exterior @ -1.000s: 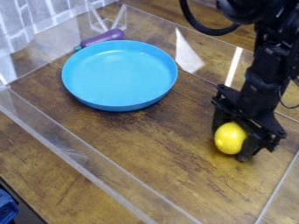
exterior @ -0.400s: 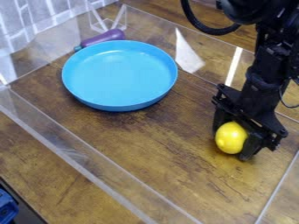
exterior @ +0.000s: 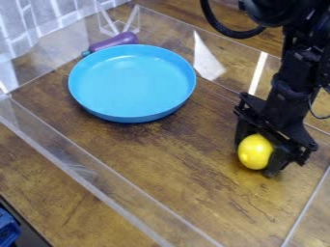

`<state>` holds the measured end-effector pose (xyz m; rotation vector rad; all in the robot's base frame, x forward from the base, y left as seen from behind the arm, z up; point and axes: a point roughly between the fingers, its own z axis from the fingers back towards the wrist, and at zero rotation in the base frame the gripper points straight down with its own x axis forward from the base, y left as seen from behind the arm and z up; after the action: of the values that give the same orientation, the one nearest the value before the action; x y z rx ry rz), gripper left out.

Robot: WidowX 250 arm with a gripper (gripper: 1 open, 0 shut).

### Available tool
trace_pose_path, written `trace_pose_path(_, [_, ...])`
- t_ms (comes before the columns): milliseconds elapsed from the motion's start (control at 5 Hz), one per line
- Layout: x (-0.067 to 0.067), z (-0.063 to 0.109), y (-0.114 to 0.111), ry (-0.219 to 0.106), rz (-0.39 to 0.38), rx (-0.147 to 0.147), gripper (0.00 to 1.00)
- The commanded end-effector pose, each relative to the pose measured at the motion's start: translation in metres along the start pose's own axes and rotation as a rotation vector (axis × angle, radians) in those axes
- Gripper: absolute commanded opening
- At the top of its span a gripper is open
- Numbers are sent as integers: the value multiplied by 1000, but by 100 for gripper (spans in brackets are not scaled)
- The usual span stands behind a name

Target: Put the purple eggplant on the blue tray

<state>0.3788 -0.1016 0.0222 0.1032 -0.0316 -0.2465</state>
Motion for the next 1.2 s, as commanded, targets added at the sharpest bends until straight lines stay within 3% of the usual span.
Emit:
trace_pose_path(0, [4, 3, 5, -19, 29, 11, 0])
trace_pose_path(200, [3, 3, 6, -19, 40, 17, 0])
trace_pose_path(600, [1, 51, 24, -102, 69, 50, 0])
trace_pose_path(800, [-2, 87, 42, -173, 100, 67, 0])
trace_pose_path(1000, [-17, 132, 68, -245, 161, 109, 0])
